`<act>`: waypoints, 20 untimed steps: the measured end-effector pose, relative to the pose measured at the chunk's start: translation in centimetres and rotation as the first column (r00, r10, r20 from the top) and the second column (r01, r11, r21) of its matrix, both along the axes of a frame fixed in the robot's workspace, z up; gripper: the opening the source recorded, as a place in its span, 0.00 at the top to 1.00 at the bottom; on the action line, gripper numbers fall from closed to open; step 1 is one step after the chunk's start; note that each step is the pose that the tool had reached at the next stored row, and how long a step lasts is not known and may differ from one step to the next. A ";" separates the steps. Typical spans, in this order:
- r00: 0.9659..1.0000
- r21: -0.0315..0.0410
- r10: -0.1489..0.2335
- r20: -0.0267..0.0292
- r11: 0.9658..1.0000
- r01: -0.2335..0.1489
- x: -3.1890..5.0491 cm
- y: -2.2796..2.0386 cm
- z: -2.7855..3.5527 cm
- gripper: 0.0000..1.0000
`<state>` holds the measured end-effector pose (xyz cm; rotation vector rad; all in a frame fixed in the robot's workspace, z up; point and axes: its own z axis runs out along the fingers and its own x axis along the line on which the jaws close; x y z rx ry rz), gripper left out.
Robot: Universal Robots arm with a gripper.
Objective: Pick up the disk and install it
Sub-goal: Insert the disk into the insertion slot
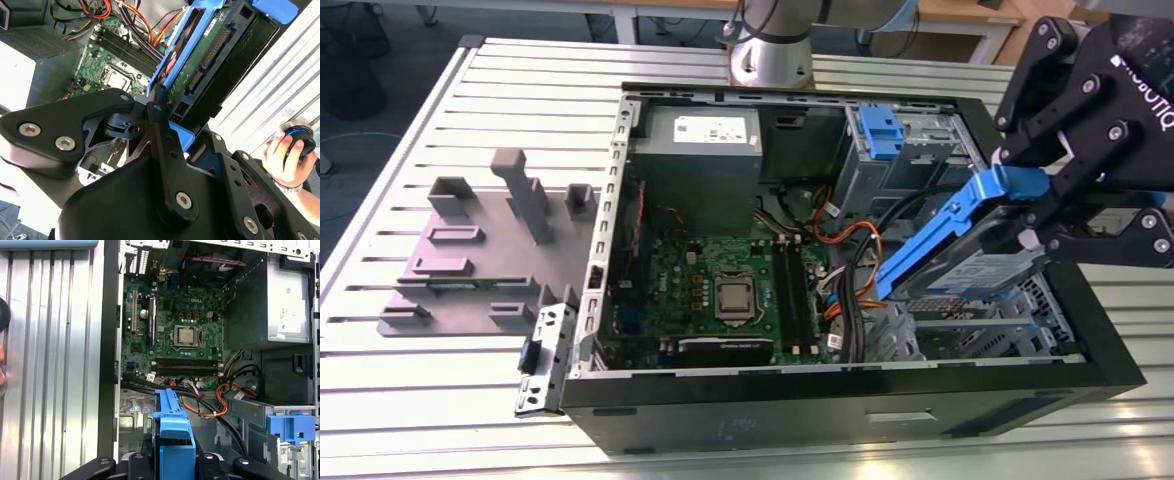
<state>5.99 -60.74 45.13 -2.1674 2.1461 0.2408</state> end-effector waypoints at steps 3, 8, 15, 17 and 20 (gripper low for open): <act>1.000 0.000 0.000 0.000 1.000 0.000 0.09 -0.01 -0.02 0.63; 1.000 0.000 0.000 0.000 1.000 0.000 0.23 -0.01 -0.08 0.63; 1.000 0.000 0.000 0.000 1.000 0.000 0.47 -0.01 -0.15 0.63; 1.000 -0.001 0.000 0.000 1.000 0.000 0.53 -0.01 -0.17 0.63; 1.000 -0.003 0.000 0.000 1.000 0.000 0.62 -0.01 -0.20 0.63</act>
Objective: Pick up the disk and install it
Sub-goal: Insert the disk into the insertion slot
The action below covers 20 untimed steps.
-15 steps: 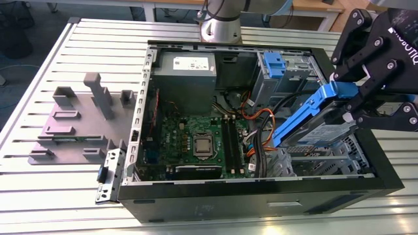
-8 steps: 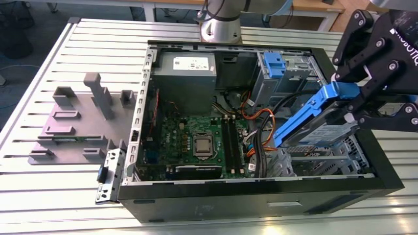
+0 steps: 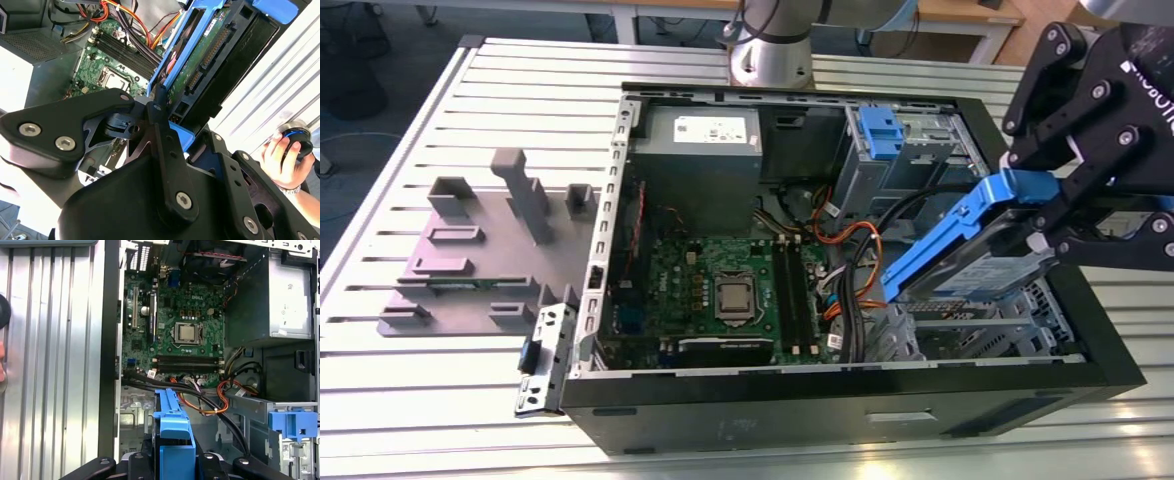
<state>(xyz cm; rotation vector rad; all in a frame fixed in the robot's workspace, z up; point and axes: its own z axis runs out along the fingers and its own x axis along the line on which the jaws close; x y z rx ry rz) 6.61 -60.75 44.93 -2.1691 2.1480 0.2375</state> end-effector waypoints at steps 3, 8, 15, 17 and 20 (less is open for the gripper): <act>1.000 -0.002 0.000 0.000 1.000 0.000 0.09 0.00 -0.02 0.63; 1.000 -0.009 0.000 0.000 1.000 0.000 0.26 0.00 -0.07 0.63; 1.000 -0.023 0.000 0.000 1.000 0.000 0.51 0.01 -0.11 0.63; 1.000 -0.029 0.000 0.000 1.000 0.000 0.58 0.00 -0.13 0.63; 1.000 -0.037 0.000 0.000 0.999 0.000 0.68 0.00 -0.16 0.63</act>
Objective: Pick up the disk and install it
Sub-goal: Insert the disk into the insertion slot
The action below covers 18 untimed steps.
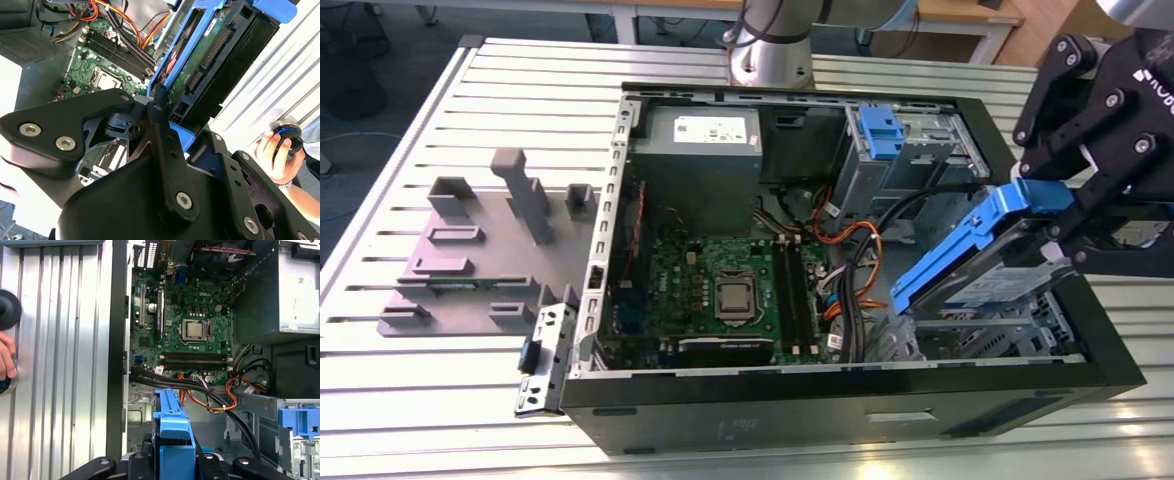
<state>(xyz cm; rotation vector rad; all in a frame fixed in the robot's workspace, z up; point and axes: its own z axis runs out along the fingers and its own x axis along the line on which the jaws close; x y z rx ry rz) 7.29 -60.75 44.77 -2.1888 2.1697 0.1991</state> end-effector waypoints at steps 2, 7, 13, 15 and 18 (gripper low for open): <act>1.000 -0.003 0.000 0.000 1.000 0.000 0.08 -0.01 -0.03 0.63; 1.000 -0.006 0.000 0.000 1.000 0.000 0.26 0.01 -0.08 0.63; 1.000 -0.006 0.000 0.000 1.000 0.000 0.38 0.00 -0.23 0.63; 1.000 -0.006 0.000 0.000 1.000 0.000 0.45 0.00 -0.27 0.63; 1.000 -0.006 0.000 0.000 1.000 0.000 0.57 0.00 -0.32 0.63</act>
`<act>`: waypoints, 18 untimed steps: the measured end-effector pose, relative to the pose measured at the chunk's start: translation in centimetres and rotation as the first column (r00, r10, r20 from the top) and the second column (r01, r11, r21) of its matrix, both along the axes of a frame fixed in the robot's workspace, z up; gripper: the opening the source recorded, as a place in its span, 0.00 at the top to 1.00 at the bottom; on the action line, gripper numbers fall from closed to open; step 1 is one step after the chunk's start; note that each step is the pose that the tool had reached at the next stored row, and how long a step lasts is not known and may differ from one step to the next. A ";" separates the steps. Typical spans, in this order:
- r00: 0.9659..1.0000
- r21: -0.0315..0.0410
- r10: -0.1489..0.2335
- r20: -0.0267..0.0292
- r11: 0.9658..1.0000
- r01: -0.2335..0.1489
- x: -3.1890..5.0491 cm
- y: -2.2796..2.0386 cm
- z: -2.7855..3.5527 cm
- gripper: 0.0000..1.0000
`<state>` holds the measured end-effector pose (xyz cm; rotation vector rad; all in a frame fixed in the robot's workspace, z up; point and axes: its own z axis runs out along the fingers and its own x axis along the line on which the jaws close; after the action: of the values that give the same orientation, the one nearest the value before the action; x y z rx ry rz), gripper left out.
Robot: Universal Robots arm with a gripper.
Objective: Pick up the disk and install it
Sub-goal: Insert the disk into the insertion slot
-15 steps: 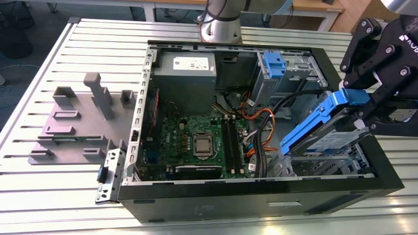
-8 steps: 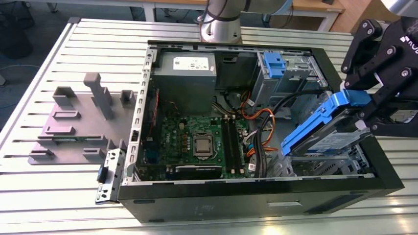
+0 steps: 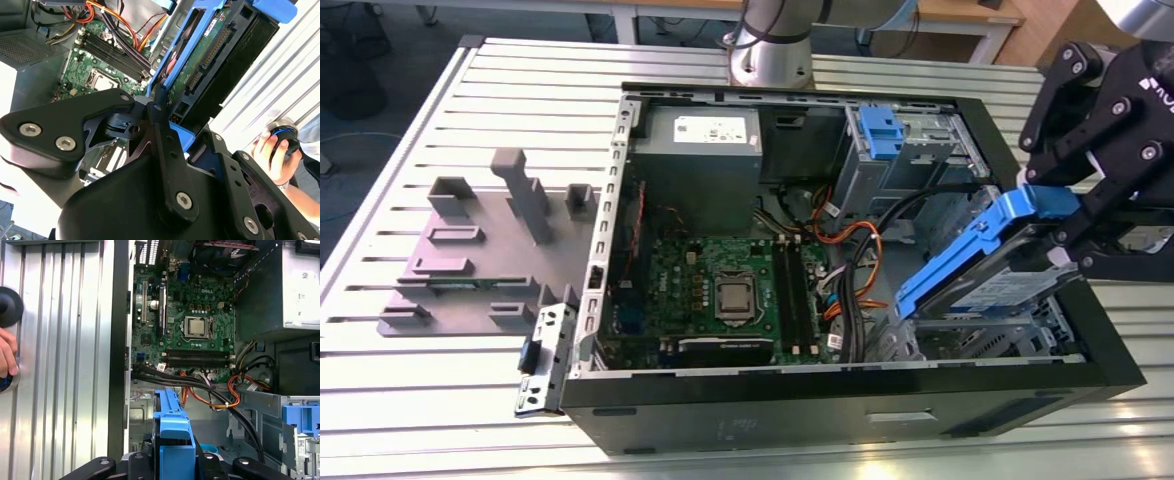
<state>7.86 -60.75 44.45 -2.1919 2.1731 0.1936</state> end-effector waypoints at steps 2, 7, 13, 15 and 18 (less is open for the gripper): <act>1.000 0.000 0.000 0.000 1.000 0.000 0.08 0.00 -0.03 0.63; 1.000 0.000 0.000 0.000 1.000 0.000 0.29 0.00 -0.13 0.63; 1.000 0.000 0.000 0.000 1.000 0.000 0.58 0.00 -0.21 0.63; 1.000 0.000 0.000 0.000 1.000 0.000 0.65 0.00 -0.23 0.63; 1.000 0.000 0.000 0.000 1.000 0.000 0.75 0.00 -0.26 0.63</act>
<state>8.61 -60.75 44.19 -2.1919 2.1731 0.1938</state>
